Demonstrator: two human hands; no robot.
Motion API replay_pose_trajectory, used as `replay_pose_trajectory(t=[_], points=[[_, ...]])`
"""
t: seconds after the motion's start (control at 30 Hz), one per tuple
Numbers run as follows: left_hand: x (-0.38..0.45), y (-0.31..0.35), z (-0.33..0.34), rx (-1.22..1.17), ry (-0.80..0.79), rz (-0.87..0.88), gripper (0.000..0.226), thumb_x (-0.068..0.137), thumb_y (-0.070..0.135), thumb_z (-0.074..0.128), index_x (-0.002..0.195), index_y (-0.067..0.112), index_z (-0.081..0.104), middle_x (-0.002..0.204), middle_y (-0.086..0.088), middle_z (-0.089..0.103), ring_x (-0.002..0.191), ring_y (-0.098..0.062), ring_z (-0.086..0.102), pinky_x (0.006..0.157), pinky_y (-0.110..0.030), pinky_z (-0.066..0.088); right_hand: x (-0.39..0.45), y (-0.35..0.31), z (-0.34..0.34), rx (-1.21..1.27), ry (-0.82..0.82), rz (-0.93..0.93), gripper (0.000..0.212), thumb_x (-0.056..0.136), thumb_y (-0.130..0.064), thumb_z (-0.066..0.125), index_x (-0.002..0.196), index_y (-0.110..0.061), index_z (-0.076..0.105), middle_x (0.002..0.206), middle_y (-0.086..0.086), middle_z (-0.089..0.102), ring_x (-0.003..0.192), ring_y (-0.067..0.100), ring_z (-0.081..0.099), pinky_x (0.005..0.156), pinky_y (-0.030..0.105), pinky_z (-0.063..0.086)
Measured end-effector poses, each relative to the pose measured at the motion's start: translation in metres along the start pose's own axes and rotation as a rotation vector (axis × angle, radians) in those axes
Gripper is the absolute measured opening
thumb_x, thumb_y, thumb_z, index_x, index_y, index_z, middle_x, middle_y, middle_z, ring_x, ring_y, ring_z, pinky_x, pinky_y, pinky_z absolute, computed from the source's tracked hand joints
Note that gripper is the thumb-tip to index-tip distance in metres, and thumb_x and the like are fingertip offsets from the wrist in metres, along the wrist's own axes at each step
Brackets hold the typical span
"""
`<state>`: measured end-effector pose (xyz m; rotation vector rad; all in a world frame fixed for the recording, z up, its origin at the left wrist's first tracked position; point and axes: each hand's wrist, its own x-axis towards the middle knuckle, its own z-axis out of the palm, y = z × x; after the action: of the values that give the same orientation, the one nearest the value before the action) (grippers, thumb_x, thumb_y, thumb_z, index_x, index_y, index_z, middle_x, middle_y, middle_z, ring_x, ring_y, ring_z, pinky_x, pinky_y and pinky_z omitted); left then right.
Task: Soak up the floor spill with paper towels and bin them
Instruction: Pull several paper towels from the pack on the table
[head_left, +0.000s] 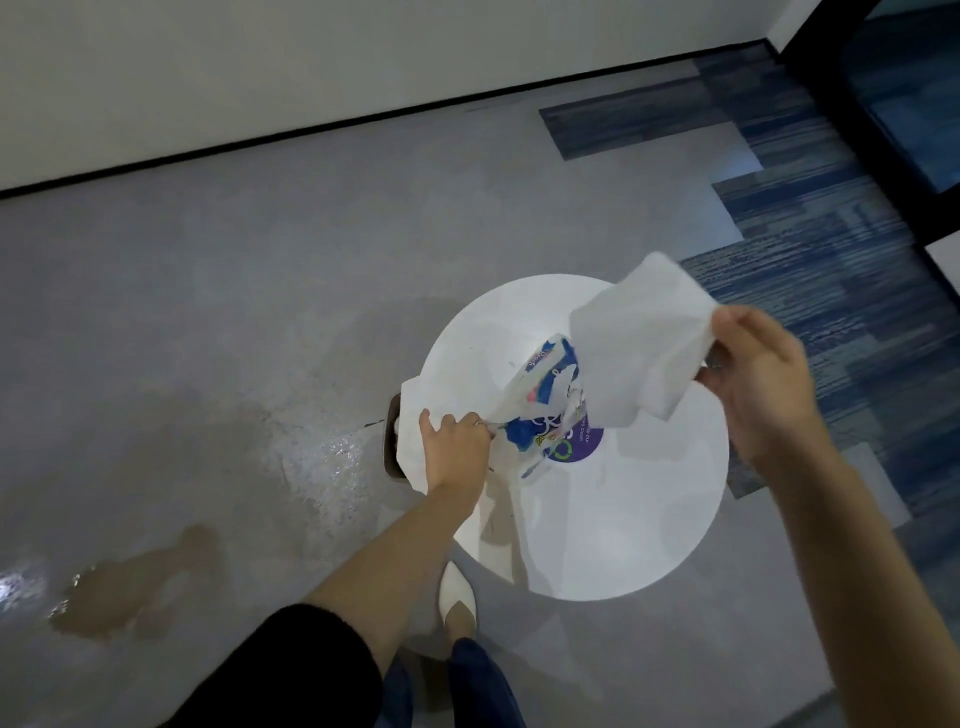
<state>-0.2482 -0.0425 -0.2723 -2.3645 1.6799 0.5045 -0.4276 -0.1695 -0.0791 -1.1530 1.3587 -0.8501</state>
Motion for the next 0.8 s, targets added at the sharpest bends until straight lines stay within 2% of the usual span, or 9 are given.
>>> replay_pose_trajectory(t=[0.1, 0.23, 0.33, 0.4, 0.5, 0.57, 0.63, 0.7, 0.8], points=[[0.002, 0.004, -0.007, -0.203, -0.046, -0.032, 0.031, 0.097, 0.036, 0.047, 0.122, 0.023, 0.060, 0.126, 0.006, 0.056, 0.107, -0.021, 0.056, 0.103, -0.042, 0.031, -0.003, -0.010, -0.014, -0.061, 0.055, -0.052, 0.022, 0.103, -0.019, 0.043, 0.082, -0.020, 0.050, 0.086, -0.008, 0.062, 0.080, 0.006, 0.060, 0.071, 0.022, 0.057], [-0.012, -0.005, -0.025, -0.615, -0.126, -0.105, 0.063, 0.082, 0.043, 0.064, 0.138, 0.020, 0.044, 0.148, 0.005, 0.035, 0.125, -0.023, 0.046, 0.101, -0.043, 0.039, -0.014, 0.001, -0.014, -0.081, 0.065, -0.084, 0.022, 0.104, -0.022, 0.040, 0.084, -0.024, 0.047, 0.082, -0.012, 0.058, 0.072, -0.001, 0.056, 0.064, 0.016, 0.053], [-0.036, -0.014, -0.049, -1.114, 0.054, -0.223, 0.046, 0.089, 0.028, 0.059, 0.132, 0.013, 0.053, 0.138, 0.003, 0.048, 0.128, -0.020, 0.047, 0.106, -0.041, 0.039, -0.028, 0.021, -0.004, -0.079, 0.067, -0.062, 0.021, 0.104, -0.023, 0.038, 0.084, -0.024, 0.046, 0.079, -0.011, 0.054, 0.067, 0.001, 0.051, 0.059, 0.017, 0.048], [-0.051, -0.018, -0.067, -1.471, 0.098, -0.347, 0.030, 0.095, 0.028, 0.051, 0.117, 0.016, 0.066, 0.125, 0.003, 0.061, 0.118, -0.019, 0.056, 0.104, -0.041, 0.043, -0.039, 0.039, 0.006, -0.112, 0.043, -0.029, 0.021, 0.104, -0.024, 0.039, 0.084, -0.024, 0.046, 0.083, -0.005, 0.053, 0.074, 0.009, 0.048, 0.066, 0.026, 0.044], [-0.067, -0.033, -0.081, -1.710, -0.113, -0.481, 0.058, 0.085, 0.069, 0.041, 0.100, 0.024, 0.075, 0.117, -0.003, 0.068, 0.107, -0.022, 0.063, 0.099, -0.042, 0.047, -0.060, 0.062, 0.026, -0.091, -0.087, 0.085, 0.018, 0.103, -0.023, 0.042, 0.086, -0.021, 0.047, 0.083, 0.007, 0.049, 0.075, 0.017, 0.045, 0.069, 0.031, 0.039], [-0.076, -0.044, -0.076, -1.757, -0.305, -0.504, 0.089, 0.063, 0.088, 0.033, 0.109, 0.022, 0.072, 0.115, -0.006, 0.070, 0.106, -0.024, 0.065, 0.097, -0.042, 0.049, -0.077, 0.071, 0.039, -0.058, -0.203, 0.138, 0.016, 0.103, -0.023, 0.042, 0.089, -0.016, 0.046, 0.084, 0.006, 0.050, 0.075, 0.015, 0.046, 0.067, 0.027, 0.040], [-0.088, -0.053, -0.066, -1.875, -0.449, -0.512, 0.103, 0.057, 0.093, 0.031, 0.124, 0.021, 0.063, 0.118, -0.007, 0.069, 0.110, -0.027, 0.064, 0.098, -0.045, 0.048, -0.094, 0.082, 0.048, -0.117, -0.340, 0.090, 0.016, 0.103, -0.023, 0.041, 0.092, -0.014, 0.045, 0.088, -0.001, 0.054, 0.077, 0.008, 0.049, 0.069, 0.019, 0.043], [-0.104, -0.059, -0.061, -1.943, -0.468, -0.473, 0.084, 0.073, 0.082, 0.035, 0.128, 0.023, 0.058, 0.120, -0.006, 0.068, 0.113, -0.027, 0.063, 0.102, -0.048, 0.044, -0.104, 0.095, 0.054, -0.264, -0.473, 0.002, 0.017, 0.103, -0.027, 0.040, 0.093, -0.015, 0.044, 0.090, -0.001, 0.055, 0.081, 0.005, 0.050, 0.072, 0.017, 0.042], [-0.127, -0.063, -0.052, -1.885, -0.359, -0.508, 0.051, 0.081, 0.045, 0.068, 0.122, 0.015, 0.061, 0.112, -0.008, 0.072, 0.104, -0.028, 0.068, 0.096, -0.050, 0.049, -0.112, 0.114, 0.059, -0.461, -0.554, -0.042, 0.017, 0.103, -0.030, 0.041, 0.091, -0.018, 0.046, 0.089, -0.004, 0.056, 0.071, 0.001, 0.050, 0.065, 0.015, 0.040]])
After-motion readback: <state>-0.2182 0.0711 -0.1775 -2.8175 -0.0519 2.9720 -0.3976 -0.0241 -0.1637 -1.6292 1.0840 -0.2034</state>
